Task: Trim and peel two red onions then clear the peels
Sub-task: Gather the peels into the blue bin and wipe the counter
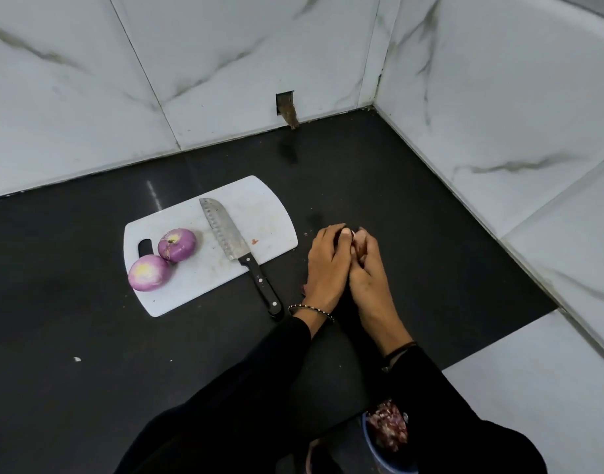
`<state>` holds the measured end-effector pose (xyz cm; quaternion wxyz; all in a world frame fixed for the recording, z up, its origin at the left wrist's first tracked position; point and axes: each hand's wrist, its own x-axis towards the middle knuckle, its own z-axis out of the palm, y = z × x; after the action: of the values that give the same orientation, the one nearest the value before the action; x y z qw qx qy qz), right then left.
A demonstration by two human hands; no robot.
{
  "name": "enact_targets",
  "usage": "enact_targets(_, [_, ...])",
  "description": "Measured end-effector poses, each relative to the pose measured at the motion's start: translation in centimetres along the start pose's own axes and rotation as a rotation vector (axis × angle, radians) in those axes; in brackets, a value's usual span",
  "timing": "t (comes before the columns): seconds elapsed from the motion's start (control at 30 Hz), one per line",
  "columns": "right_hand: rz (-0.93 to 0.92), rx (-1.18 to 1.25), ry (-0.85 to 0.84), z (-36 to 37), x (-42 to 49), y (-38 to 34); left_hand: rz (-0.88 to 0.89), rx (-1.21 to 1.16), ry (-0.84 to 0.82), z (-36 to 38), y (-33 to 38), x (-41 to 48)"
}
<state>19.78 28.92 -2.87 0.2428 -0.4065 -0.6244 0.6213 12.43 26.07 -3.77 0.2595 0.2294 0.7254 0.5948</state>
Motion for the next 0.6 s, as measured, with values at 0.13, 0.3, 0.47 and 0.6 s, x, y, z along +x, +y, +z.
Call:
enact_targets(0.13, [0.089,0.267,0.088,2.0,0.0,-0.7,-0.121,-0.145,0.067,-0.4,1.0,-0.2])
enact_targets(0.3, [0.181,0.511,0.119,2.6,-0.3,-2.4,-0.237,-0.318,0.088,-0.9,1.6,-0.2])
enact_targets(0.47, [0.212,0.715,0.122,2.6,-1.4,-3.4,-0.237,-0.368,0.077,-0.9,2.6,-0.9])
enact_targets(0.6, [0.243,0.801,0.137,2.5,-2.5,-3.8,-0.243,-0.404,0.068,-0.9,3.3,-1.9])
